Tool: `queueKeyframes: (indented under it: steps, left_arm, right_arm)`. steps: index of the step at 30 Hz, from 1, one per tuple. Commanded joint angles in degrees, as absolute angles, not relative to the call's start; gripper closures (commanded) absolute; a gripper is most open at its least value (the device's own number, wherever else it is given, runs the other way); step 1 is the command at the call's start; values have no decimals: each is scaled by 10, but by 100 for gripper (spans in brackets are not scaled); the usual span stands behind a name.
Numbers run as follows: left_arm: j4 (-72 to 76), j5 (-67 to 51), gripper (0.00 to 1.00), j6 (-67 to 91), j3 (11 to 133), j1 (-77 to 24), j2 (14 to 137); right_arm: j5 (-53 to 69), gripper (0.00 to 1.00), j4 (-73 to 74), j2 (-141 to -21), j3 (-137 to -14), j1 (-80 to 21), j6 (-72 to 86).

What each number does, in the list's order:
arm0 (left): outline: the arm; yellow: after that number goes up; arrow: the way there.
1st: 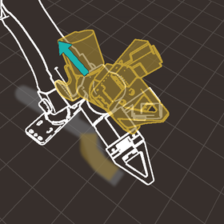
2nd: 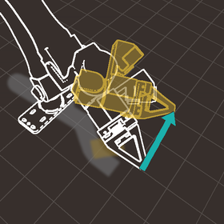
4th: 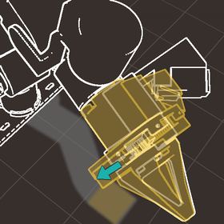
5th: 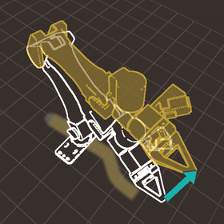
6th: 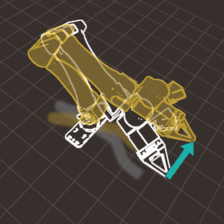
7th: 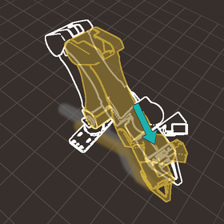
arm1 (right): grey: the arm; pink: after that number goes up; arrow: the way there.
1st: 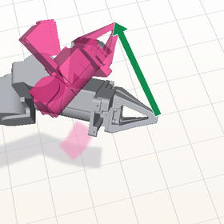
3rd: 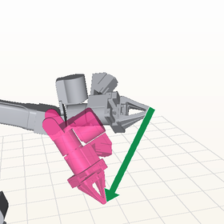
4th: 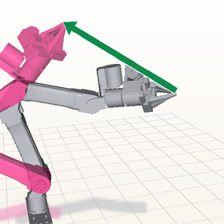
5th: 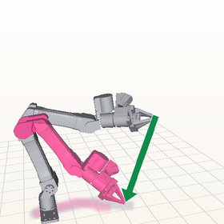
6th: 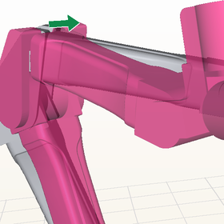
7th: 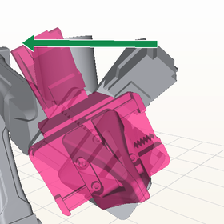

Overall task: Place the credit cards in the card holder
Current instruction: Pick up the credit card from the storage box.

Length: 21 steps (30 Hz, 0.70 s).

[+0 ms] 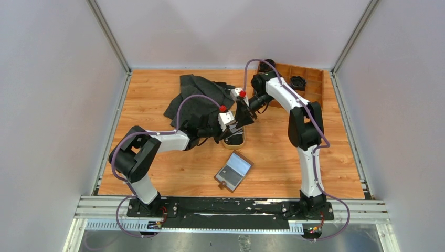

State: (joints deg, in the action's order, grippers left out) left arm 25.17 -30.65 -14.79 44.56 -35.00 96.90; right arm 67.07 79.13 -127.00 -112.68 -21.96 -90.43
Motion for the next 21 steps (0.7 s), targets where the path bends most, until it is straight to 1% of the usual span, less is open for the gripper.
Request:
queueKeyframes:
  steps: [1, 8, 21]
  left_arm:
    - [258, -309, 100, -154, 438, -352, 951]
    - [258, -312, 100, -159, 436, -355, 951]
    - [258, -315, 100, -172, 432, -356, 948]
  right_arm:
    - [657, 64, 803, -1282, -1143, -227, -896]
    - [648, 73, 786, -1286, -1158, -227, -865]
    - [638, 74, 777, -1284, -1168, -228, -851]
